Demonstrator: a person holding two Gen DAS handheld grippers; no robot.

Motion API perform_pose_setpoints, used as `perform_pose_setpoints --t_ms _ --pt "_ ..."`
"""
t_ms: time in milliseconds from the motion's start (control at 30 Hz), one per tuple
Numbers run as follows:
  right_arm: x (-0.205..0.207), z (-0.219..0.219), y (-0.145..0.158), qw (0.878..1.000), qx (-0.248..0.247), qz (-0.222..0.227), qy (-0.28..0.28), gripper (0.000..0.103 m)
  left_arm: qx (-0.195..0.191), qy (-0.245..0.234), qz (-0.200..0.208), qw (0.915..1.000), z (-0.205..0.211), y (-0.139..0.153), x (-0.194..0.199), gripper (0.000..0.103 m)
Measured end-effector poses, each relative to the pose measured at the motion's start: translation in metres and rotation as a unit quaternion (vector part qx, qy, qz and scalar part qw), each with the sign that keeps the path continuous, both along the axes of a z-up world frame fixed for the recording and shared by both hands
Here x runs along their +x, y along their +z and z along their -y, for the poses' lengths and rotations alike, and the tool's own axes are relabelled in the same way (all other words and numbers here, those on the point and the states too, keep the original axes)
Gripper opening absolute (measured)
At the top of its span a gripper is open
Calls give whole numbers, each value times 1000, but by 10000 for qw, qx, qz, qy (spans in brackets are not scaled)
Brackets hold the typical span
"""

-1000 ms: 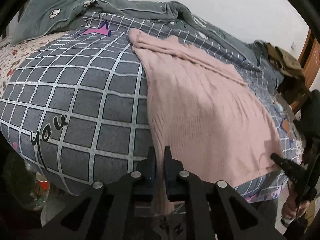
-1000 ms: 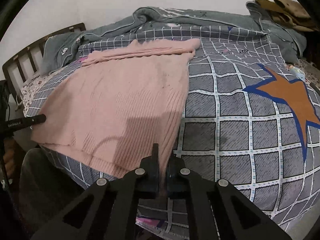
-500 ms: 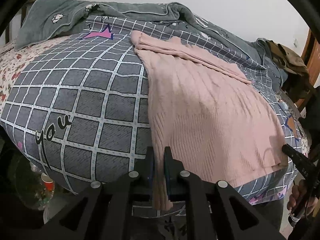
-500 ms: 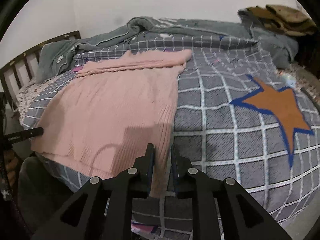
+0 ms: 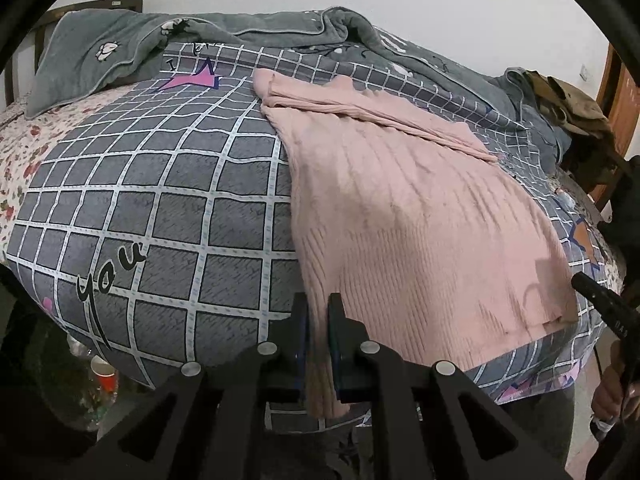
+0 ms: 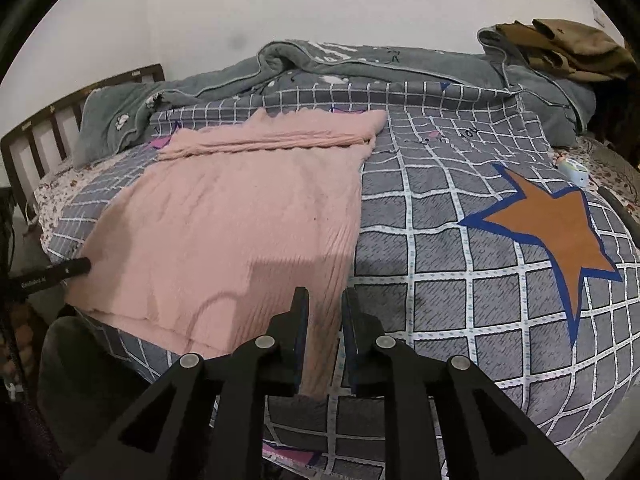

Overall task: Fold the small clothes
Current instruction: 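Grasp the sweater hem with the right gripper while the left gripper grasps the hem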

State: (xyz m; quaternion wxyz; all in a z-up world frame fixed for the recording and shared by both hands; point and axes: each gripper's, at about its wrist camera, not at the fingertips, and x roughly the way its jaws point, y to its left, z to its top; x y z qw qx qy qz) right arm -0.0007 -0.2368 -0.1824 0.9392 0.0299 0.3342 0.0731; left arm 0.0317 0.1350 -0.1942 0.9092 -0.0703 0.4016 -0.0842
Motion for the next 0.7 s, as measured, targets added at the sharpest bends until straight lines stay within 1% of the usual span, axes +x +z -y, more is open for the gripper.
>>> perform_pose_setpoints --t_ms 33,67,100,133,167,200,267,400,467,500,567,700 --pt "-1 1 1 10000 30 6 11 16 -32 -20 11 10000 -1 0 -2 11" --pt "-2 2 1 10000 37 4 26 16 -94 -33 21 9999 -2 0 -3 14" --pt "-3 2 1 10000 36 -7 46 18 -188 -41 28 9998 -5 0 -4 17" --pt "-4 2 0 10000 38 -29 68 20 -281 -49 27 9996 -7 0 -5 18" --pt "-5 3 -2 9999 71 -69 110 27 -328 -60 25 9994 -9 0 -6 18" --pt "-5 3 -3 9998 115 -104 143 33 -368 -84 11 9993 -10 -1 -7 21" --pt "-5 4 -6 9996 176 -153 152 33 -346 -92 -29 9994 -10 -3 -7 26" --pt "-1 4 -11 9991 218 -334 128 34 -398 -154 -213 9989 -9 -10 -7 26" --pt "-1 3 -14 9992 183 -352 105 34 -423 -144 -285 9986 -8 -14 -6 26" --pt "-2 2 -15 9994 141 -316 76 34 -430 -142 -225 9987 -8 -14 -8 28" --pt "-4 1 -16 9997 59 -237 38 34 -449 -171 -219 9986 -8 -14 -9 29" --pt "-2 3 -20 9992 232 -309 78 35 -423 -255 -196 9986 -5 -15 -11 29"
